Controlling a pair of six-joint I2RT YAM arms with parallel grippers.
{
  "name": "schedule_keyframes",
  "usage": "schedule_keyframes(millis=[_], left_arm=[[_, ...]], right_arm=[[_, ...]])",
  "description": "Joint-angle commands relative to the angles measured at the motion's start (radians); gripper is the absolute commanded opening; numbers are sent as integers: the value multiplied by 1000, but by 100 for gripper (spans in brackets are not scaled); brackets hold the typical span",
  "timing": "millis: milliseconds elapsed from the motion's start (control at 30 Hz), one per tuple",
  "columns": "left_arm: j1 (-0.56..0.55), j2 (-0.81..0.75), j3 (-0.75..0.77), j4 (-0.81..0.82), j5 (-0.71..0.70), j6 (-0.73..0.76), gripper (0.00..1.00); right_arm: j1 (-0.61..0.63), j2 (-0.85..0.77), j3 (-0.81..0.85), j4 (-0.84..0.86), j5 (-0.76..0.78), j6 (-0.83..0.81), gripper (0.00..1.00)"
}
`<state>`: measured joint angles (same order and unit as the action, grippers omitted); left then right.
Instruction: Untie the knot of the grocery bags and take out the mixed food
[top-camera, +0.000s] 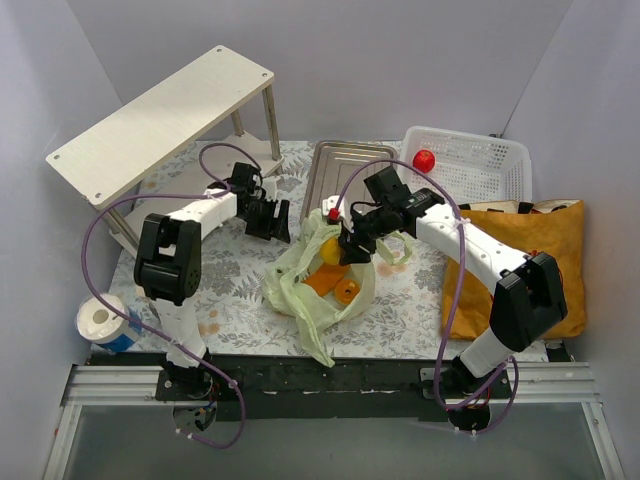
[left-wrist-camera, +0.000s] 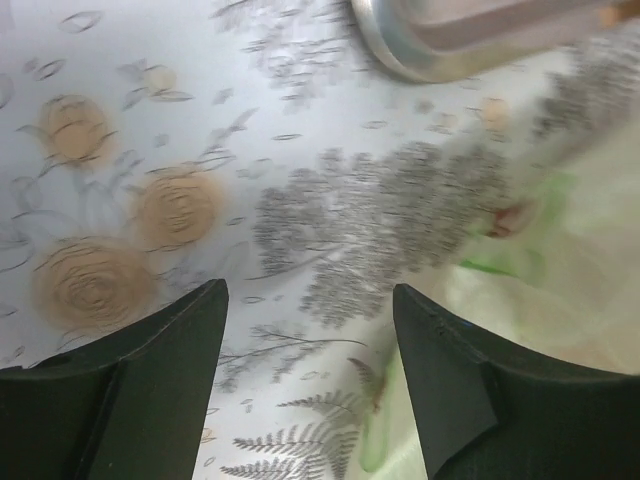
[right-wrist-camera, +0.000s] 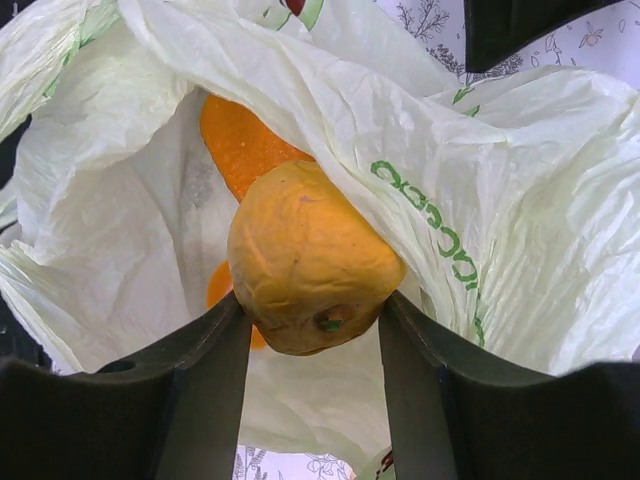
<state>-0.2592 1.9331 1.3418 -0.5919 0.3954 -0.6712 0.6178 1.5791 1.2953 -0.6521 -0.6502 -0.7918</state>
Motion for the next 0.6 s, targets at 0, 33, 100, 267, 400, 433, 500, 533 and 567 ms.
schedule_keyframes(millis=[0, 33, 100, 267, 400, 433, 500, 533, 567], left_arm=[[-12, -221, 28, 33, 276, 125, 68], [-29, -300, 14, 53, 290, 125, 69], [-47, -365, 4, 111, 321, 104, 70], [-106, -516, 31, 113, 361, 140, 70], [-192, -525, 52, 58, 431, 179, 67], [-195, -513, 62, 40, 437, 208, 66], [-204, -461, 112, -18, 466, 240, 63], [-204, -445, 129, -32, 482, 248, 62], [-206, -410, 147, -43, 499, 242, 62]], right_arm=[[-7, -13, -4, 40, -49, 94, 39], [-22, -7, -19, 67, -67, 139, 39], [-35, 8, -18, 80, -86, 181, 39], [-99, 33, 5, 144, -184, 356, 39], [-133, 55, 12, 200, -235, 446, 39], [-144, 56, 13, 207, -252, 460, 39], [-157, 58, 13, 227, -265, 498, 39], [-165, 58, 10, 235, -275, 515, 40], [-173, 58, 7, 261, -281, 531, 39]])
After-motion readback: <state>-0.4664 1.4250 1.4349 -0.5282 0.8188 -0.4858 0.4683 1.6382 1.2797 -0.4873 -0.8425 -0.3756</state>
